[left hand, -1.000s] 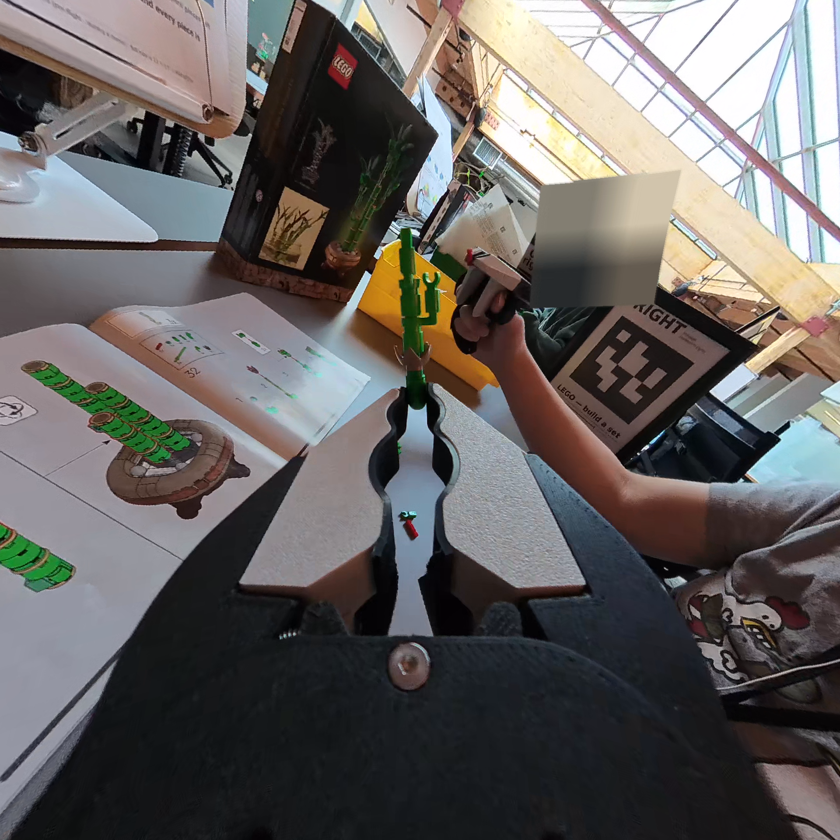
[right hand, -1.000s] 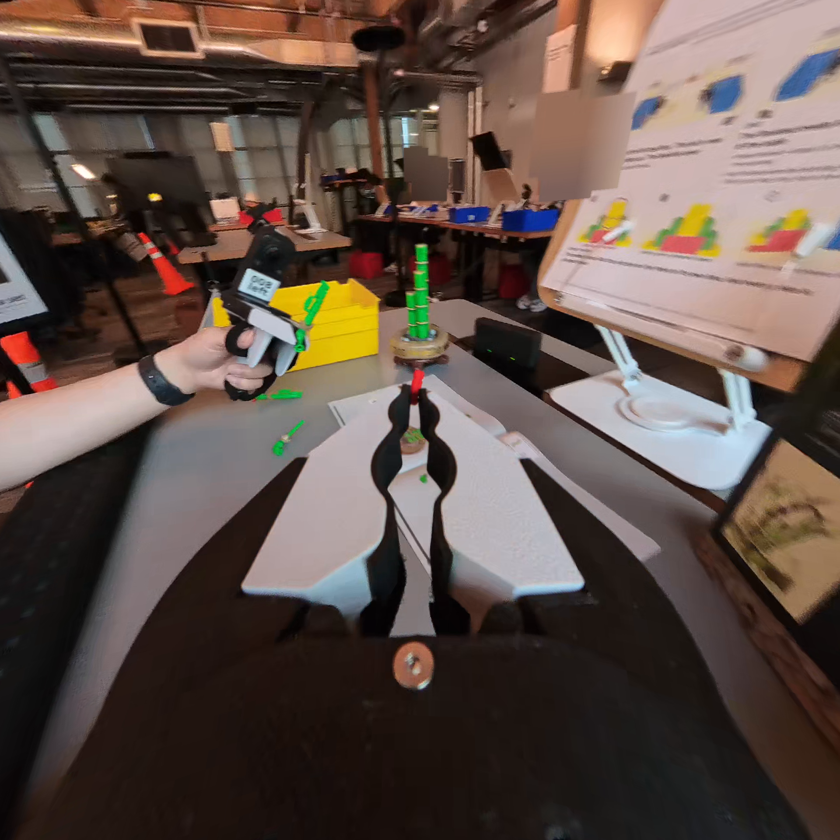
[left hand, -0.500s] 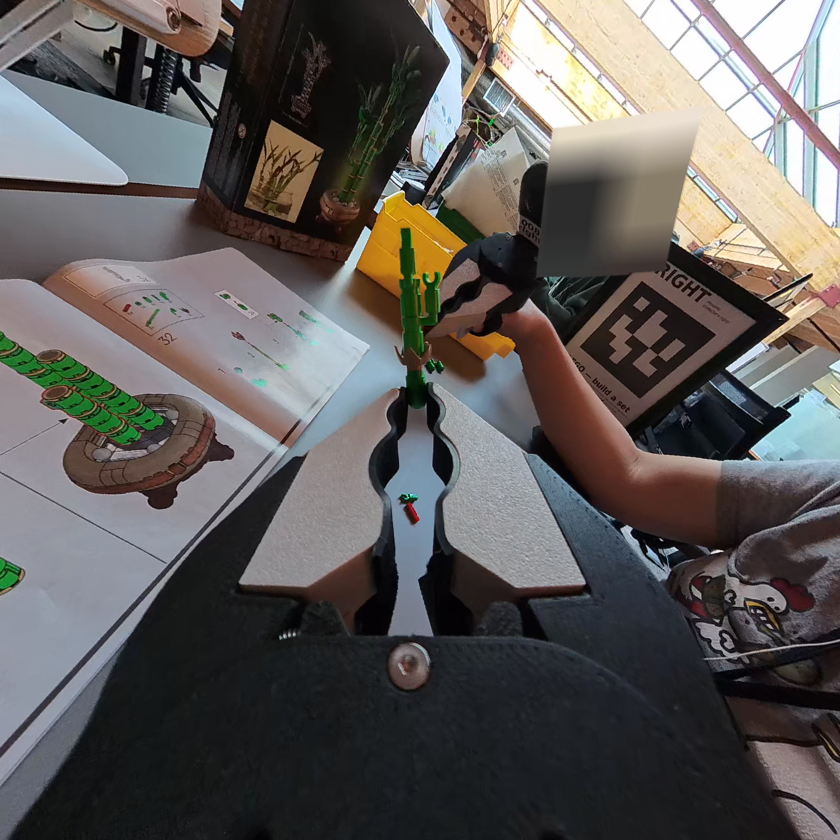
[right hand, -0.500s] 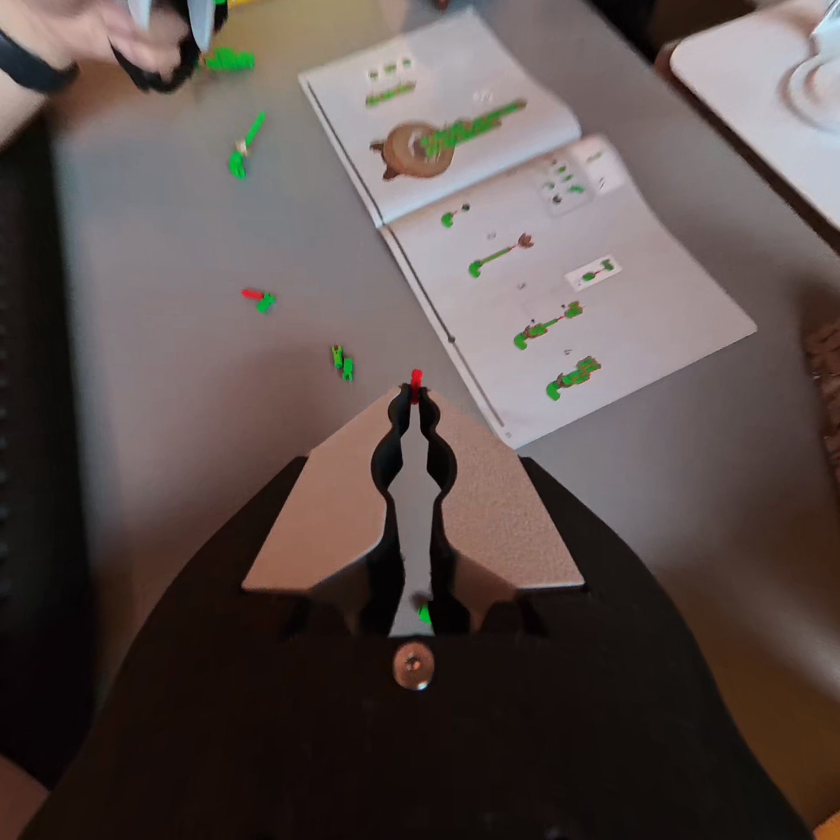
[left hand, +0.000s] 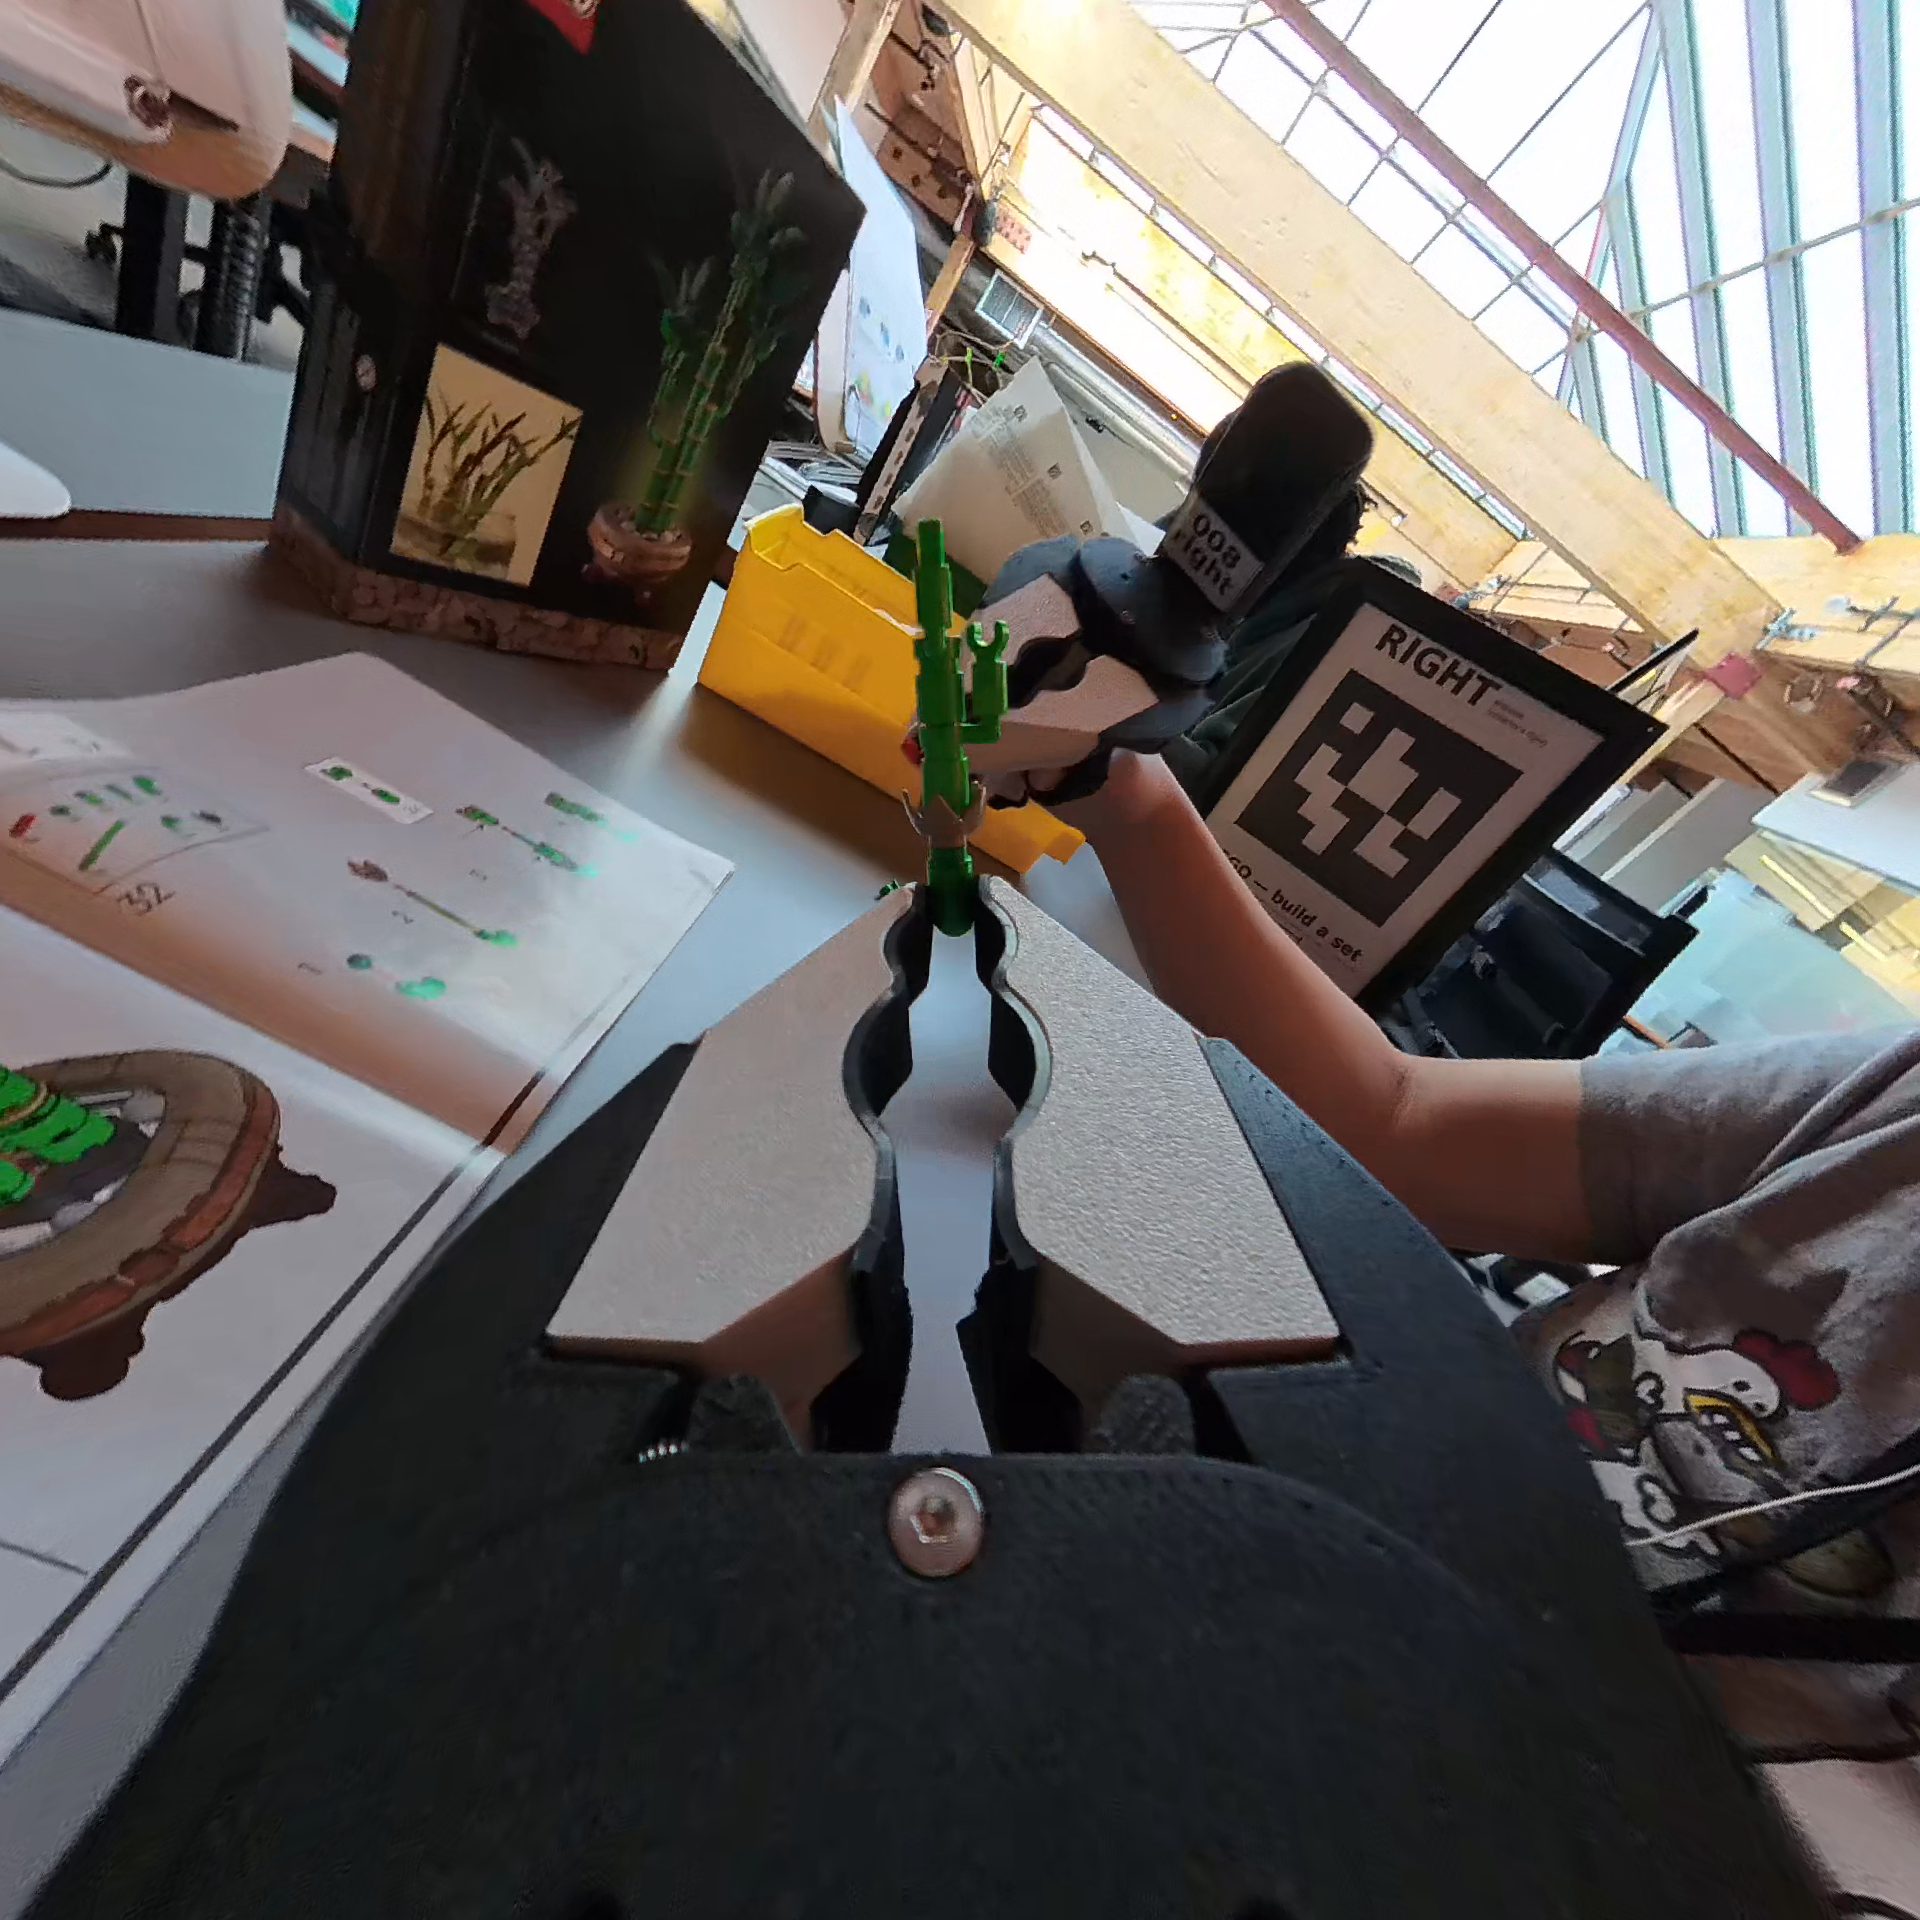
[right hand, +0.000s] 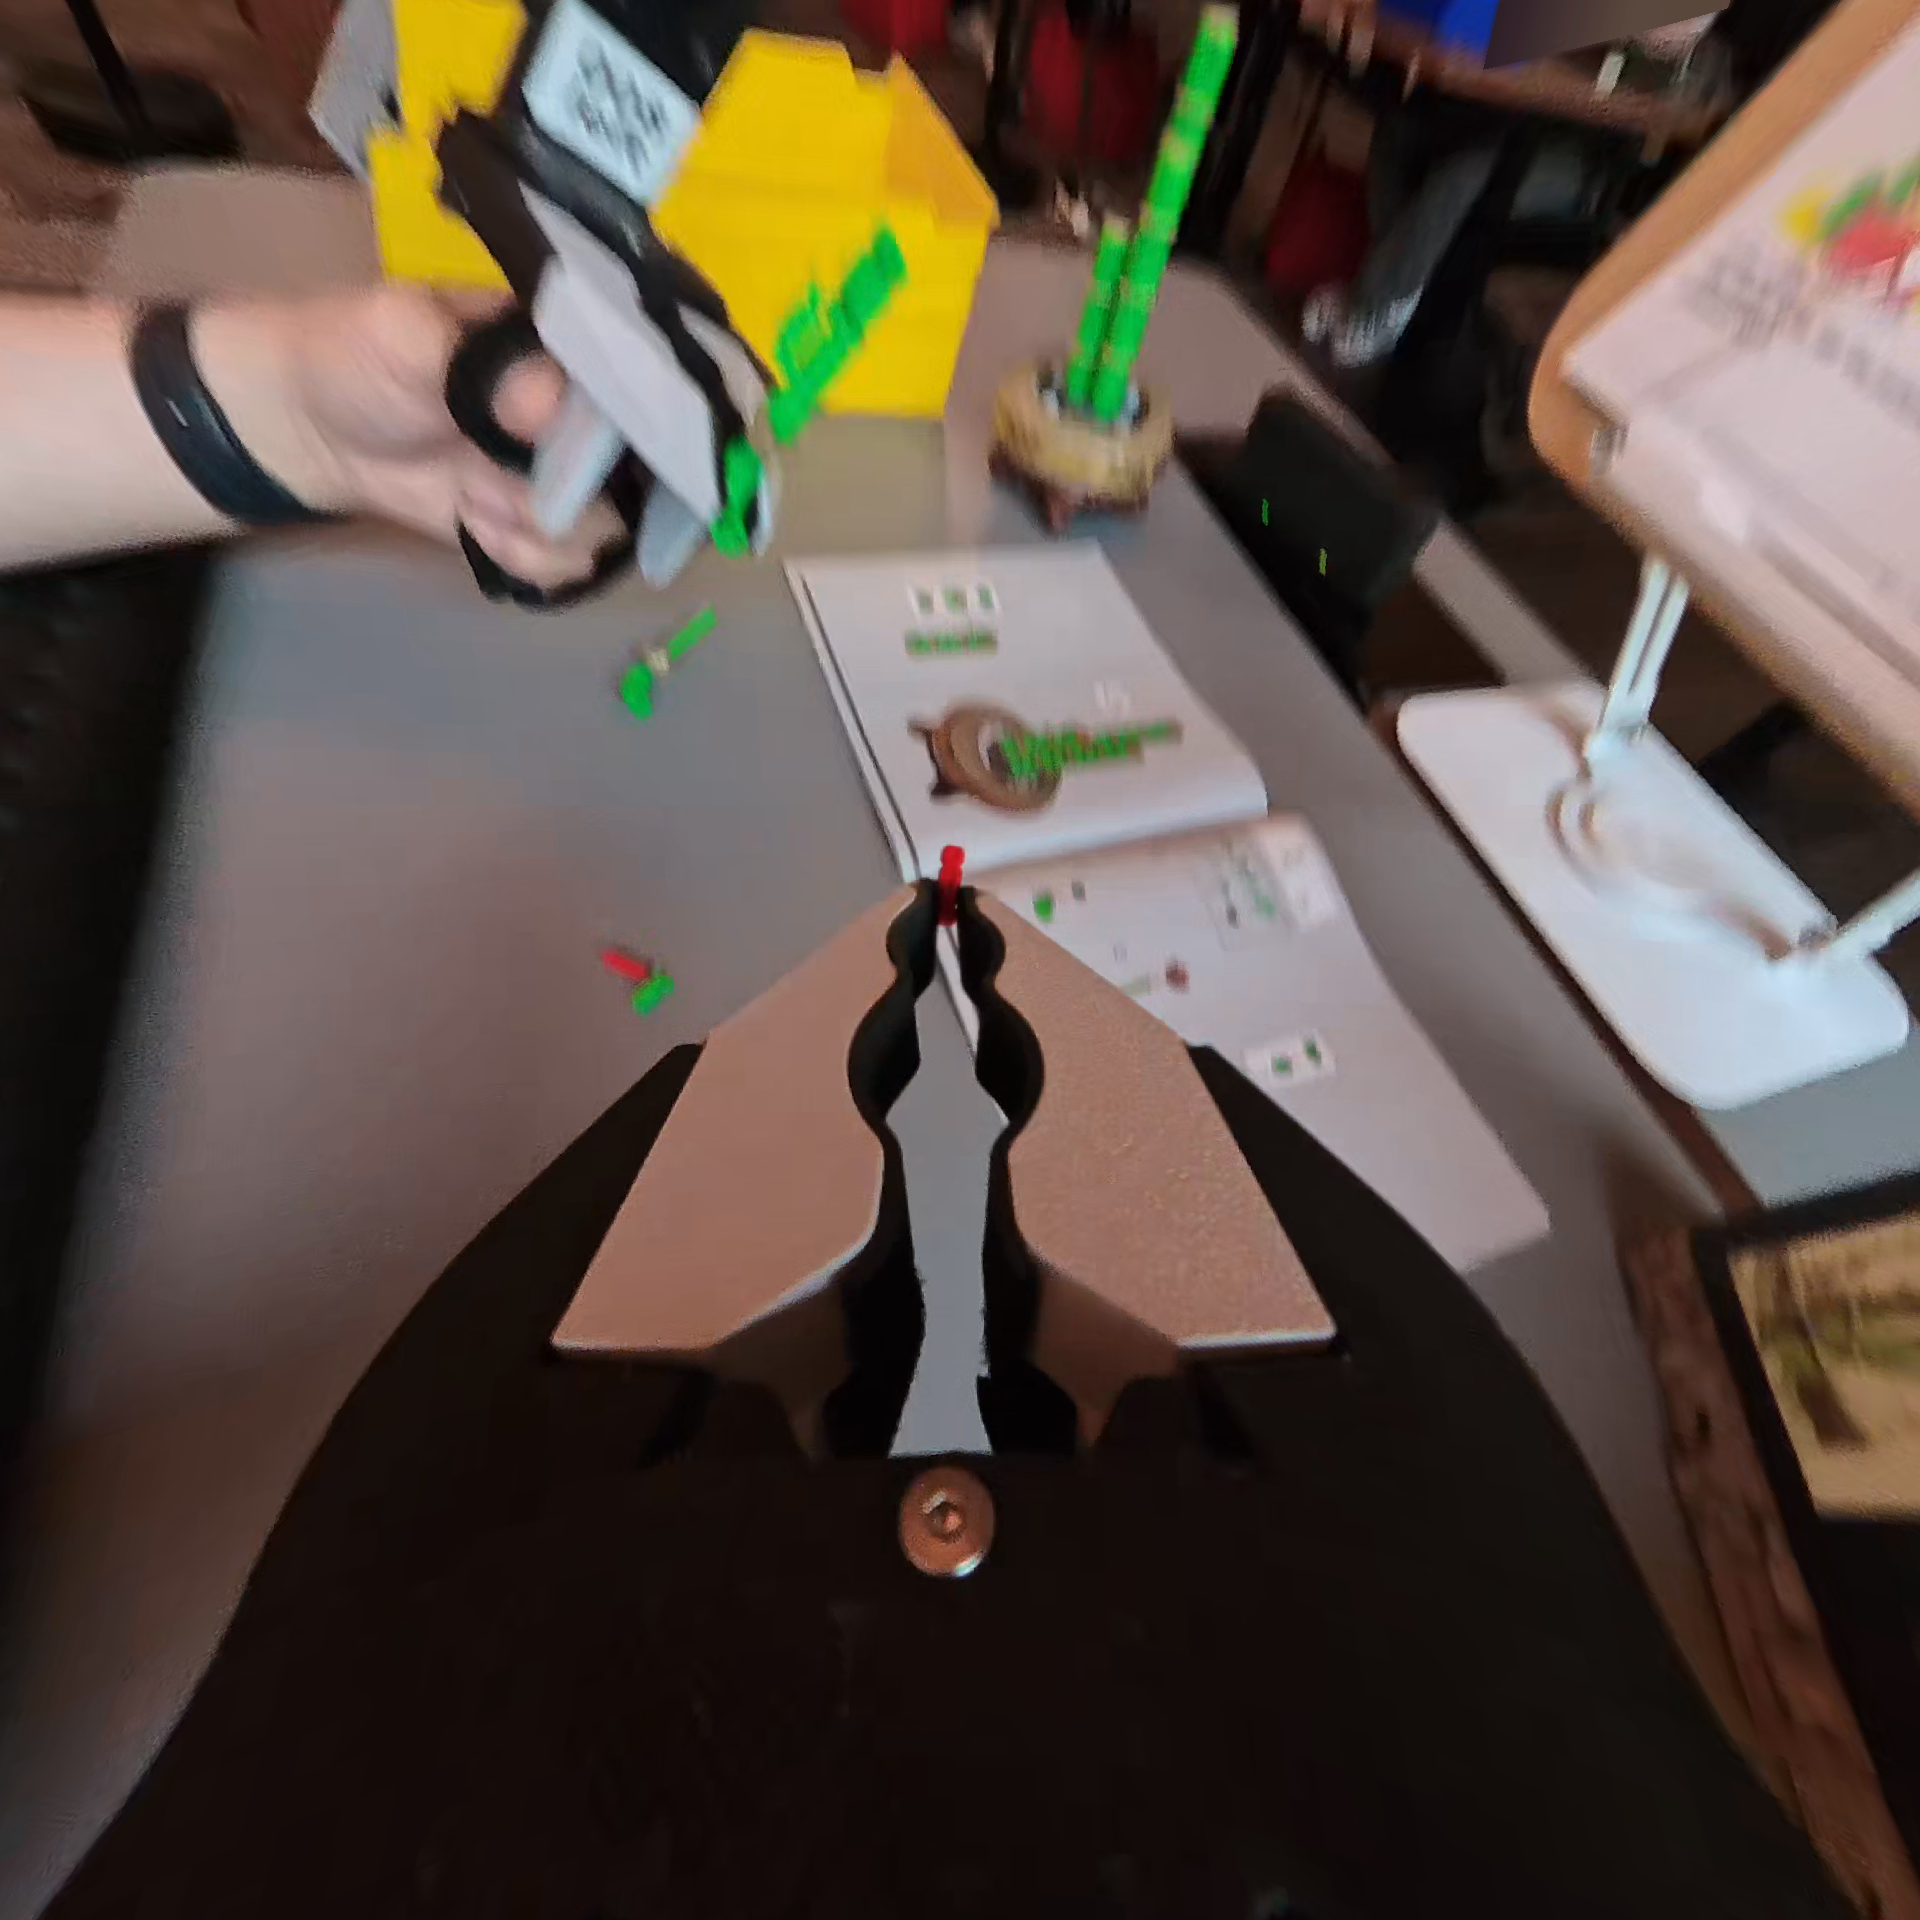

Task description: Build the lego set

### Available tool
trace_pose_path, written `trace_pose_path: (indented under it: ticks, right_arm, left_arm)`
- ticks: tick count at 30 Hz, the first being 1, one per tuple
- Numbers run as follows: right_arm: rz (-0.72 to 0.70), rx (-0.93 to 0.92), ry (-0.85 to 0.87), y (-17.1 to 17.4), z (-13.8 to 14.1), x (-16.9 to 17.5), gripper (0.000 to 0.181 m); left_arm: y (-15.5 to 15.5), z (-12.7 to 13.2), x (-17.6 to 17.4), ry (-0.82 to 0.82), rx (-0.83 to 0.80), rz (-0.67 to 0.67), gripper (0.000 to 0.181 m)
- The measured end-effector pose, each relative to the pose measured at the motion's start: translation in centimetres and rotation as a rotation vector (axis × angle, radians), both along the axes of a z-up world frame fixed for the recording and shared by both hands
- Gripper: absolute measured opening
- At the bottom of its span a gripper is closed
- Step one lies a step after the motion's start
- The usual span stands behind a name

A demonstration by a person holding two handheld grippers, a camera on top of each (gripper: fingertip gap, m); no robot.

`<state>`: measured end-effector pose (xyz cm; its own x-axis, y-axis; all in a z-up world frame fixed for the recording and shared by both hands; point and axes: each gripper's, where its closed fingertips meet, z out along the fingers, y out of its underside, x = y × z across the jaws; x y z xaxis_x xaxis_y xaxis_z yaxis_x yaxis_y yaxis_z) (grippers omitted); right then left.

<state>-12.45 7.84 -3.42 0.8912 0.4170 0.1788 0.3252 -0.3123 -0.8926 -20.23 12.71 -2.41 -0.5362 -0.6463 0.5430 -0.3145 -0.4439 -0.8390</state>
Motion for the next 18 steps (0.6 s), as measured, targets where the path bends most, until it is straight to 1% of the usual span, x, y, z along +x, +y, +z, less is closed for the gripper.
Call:
trace_pose_path:
  ticks: [2,3,7,12,18]
  right_arm:
    - [0.031,0.083,0.002,1.2,1.7,-2.2,0.002]
    - [0.049,0.106,-0.008,1.6,2.1,-3.3,0.002]
    - [0.073,0.138,-0.08,2.8,2.2,-6.3,0.002]
    - [0.093,0.125,-0.127,3.6,1.4,-8.1,0.002]
    - [0.074,0.114,-0.169,4.1,1.0,-8.5,0.002]
  left_arm:
    - [-0.2,0.3,-0.1,-0.03,0.023,0.007,0.006]
    - [-0.2,0.4,-0.1,-0.04,0.029,0.011,0.006]
    - [-0.3,0.8,-0.3,-0.052,0.001,0.002,0.006]
    - [-0.2,1.0,-0.3,-0.043,-0.041,-0.004,0.006]
    - [-0.6,0.8,-0.2,-0.03,-0.05,-0.024,0.006]
